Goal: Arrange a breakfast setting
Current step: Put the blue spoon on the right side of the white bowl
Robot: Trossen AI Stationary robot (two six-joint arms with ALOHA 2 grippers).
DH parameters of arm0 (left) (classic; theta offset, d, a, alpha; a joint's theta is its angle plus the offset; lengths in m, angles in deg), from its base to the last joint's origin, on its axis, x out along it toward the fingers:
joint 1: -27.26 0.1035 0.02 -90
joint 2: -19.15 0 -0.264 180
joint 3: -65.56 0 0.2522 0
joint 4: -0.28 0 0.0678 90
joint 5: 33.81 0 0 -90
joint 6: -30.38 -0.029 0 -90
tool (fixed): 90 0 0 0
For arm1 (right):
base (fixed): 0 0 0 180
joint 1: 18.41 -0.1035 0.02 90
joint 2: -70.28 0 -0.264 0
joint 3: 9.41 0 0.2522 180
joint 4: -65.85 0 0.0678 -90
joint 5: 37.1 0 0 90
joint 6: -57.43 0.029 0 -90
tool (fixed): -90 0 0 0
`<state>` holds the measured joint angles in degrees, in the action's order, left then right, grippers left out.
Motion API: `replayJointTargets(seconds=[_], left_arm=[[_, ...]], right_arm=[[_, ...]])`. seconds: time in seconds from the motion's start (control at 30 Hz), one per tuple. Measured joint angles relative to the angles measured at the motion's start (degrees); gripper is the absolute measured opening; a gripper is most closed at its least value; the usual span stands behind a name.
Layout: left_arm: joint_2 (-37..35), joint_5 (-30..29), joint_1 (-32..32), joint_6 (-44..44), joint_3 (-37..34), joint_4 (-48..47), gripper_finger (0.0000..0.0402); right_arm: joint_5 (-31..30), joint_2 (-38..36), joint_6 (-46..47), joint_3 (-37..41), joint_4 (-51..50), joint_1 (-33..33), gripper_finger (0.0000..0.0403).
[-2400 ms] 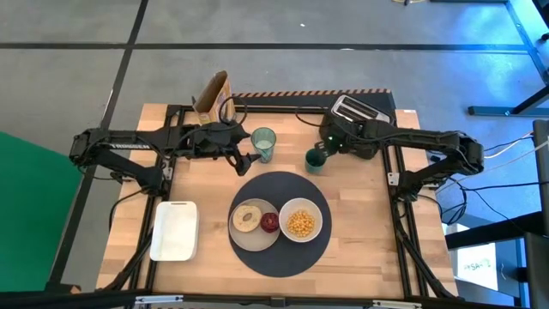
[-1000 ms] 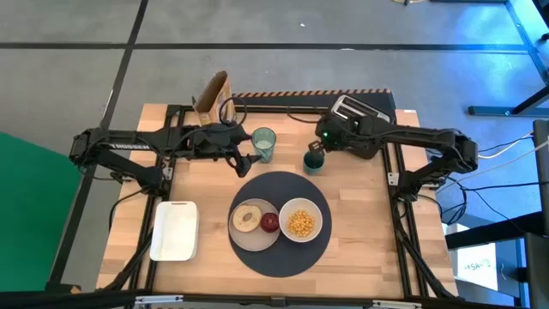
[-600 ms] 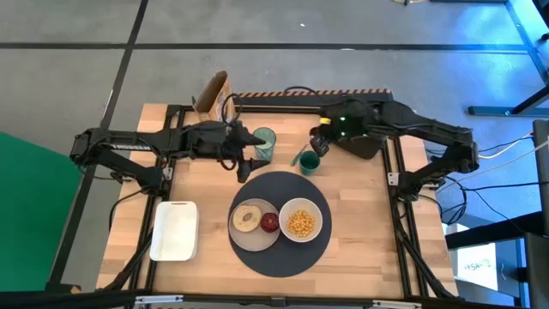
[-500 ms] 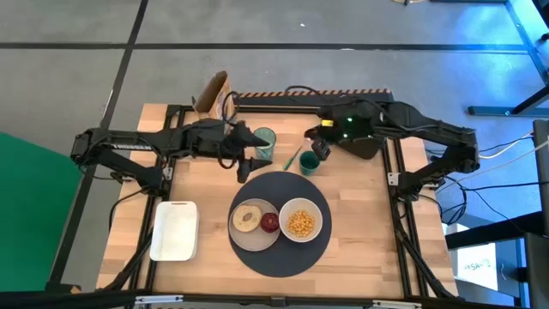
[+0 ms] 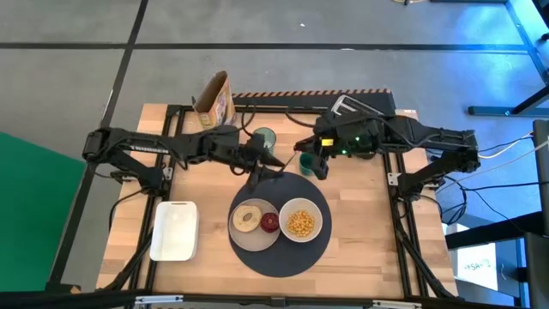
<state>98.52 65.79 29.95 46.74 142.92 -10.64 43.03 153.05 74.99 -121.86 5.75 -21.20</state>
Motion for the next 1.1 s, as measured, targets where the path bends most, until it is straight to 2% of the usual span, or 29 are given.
replayJointTargets(seconds=[0.27, 0.37, 0.43, 0.63, 0.73, 0.8, 0.93, 1.1], left_arm=[[0.1, 3.2, -1.0, 0.3, 0.0, -0.9, 0.0015], [0.1, 2.7, -1.0, 0.4, 0.0, -0.8, 0.0009], [0.0, 1.8, -1.1, 0.5, 0.0, -0.3, 0.0005], [-0.3, -1.4, -0.9, 4.2, 0.0, 5.7, 0.0003], [-1.2, -2.9, -1.0, 4.7, 0.0, 9.4, 0.0002], [-1.4, -4.1, -1.0, 4.7, 0.0, 10.7, 0.0002], [-1.2, -5.9, -1.0, 4.5, -0.1, 11.7, 0.0002], [-1.3, -5.6, -1.2, 4.5, -0.1, 12.0, 0.0001]], right_arm=[[-0.4, 0.0, 0.4, 0.0, 1.0, -1.5, 0.0001], [-0.1, 0.0, 1.6, 0.0, 2.4, -1.5, 0.0010], [-1.6, 0.0, 3.9, 0.0, 3.9, -1.4, 0.0031], [-15.3, -3.5, 10.8, 0.1, 2.8, -2.3, 0.0136], [-20.6, -5.7, 11.5, 1.8, 6.8, -4.7, 0.0186], [-22.3, -6.6, 13.7, 4.2, 11.6, -5.9, 0.0206], [-24.6, -6.6, 15.2, 10.0, 21.1, -7.0, 0.0209], [-27.2, -6.5, 13.1, 12.6, 26.1, -6.8, 0.0191]])
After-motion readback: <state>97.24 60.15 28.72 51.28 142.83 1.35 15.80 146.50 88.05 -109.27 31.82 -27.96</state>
